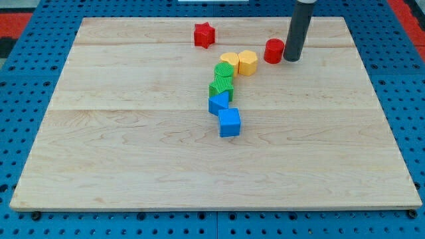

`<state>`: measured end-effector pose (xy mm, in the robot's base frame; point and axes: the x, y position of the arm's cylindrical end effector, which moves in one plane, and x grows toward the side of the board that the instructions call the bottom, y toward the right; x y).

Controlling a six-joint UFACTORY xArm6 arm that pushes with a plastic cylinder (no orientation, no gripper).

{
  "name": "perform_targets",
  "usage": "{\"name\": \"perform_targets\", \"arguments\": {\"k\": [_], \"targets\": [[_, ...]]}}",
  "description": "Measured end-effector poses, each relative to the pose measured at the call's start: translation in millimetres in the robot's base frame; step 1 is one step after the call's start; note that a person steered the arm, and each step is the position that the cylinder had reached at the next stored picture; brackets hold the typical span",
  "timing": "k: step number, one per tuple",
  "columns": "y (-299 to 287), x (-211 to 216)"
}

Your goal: Slide the red circle along with the red star slightly up

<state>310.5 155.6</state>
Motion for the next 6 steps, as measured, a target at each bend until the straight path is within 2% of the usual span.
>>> {"name": "perform_targets", "arguments": {"k": [2,3,4,6], "targets": [[-9,-23],[15,-10],[6,0],[-59,-21]]}}
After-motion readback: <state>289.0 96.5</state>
